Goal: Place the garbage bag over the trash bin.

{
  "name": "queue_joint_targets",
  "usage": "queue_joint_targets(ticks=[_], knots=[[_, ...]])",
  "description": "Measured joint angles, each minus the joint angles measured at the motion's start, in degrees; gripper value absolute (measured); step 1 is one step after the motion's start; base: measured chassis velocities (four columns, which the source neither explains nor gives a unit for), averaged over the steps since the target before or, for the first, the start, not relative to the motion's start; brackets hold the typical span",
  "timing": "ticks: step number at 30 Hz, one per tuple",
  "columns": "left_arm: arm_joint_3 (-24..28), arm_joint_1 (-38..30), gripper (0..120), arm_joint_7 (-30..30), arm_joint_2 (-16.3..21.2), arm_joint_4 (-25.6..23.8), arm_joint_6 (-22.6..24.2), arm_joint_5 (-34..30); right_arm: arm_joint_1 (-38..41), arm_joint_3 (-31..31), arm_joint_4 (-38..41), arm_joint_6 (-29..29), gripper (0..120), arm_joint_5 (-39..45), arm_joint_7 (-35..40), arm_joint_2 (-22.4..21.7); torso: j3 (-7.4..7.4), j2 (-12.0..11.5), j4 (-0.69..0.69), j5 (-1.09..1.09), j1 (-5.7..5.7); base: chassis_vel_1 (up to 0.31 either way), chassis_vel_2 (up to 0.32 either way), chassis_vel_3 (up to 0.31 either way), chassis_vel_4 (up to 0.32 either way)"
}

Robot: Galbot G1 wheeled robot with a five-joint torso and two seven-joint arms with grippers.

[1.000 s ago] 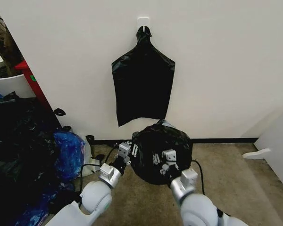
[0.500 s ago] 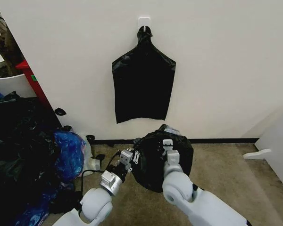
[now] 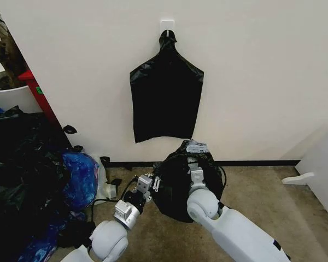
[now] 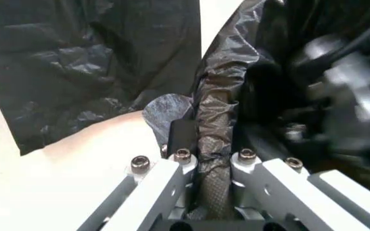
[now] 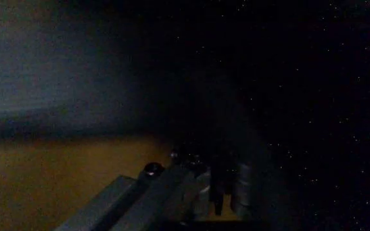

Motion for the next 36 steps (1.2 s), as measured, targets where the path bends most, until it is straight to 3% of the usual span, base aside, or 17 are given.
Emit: queue_joint_targets(ticks=[6, 12, 25, 30, 36], knots=[[-0.1, -1.1, 3, -0.1, 0.0, 0.9, 0.0, 0.0, -2.8, -0.3, 8.5, -1.7, 0, 10.6, -0.2, -1.8, 0.0, 0.0, 0.0, 0.0, 0.0, 0.0, 0.0, 0.0, 0.0], [0.0, -1.0, 3, -0.1, -0.4, 0.3, 0.0, -0.2, -3.0, -1.1, 8.4, -4.8, 0, 13.2, 1.3, -1.8, 0.0, 0.0, 0.01, 0.0, 0.0, 0.0, 0.0, 0.0, 0.0], [-0.5, 1.0, 3, -0.5, 0.2, -3.6, 1.4, -2.9, -1.1, -2.7, -4.8, -10.2, 0, -3.0, 1.6, 0.2, 0.0, 0.0, 0.01, 0.01, 0.0, 0.0, 0.0, 0.0, 0.0], [-0.5, 1.0, 3, -0.5, 0.2, -3.7, 1.4, -2.9, -1.2, -2.1, -4.7, -9.9, 0, -3.6, 1.8, 0.3, 0.0, 0.0, 0.01, 0.01, 0.0, 0.0, 0.0, 0.0, 0.0], [-0.5, 0.4, 3, -0.4, 0.1, -3.1, 1.4, -2.9, -2.8, -2.3, 1.8, -6.4, 0, -3.2, 0.7, -0.6, 0.0, 0.0, 0.01, 0.0, 0.0, 0.0, 0.0, 0.0, 0.0]])
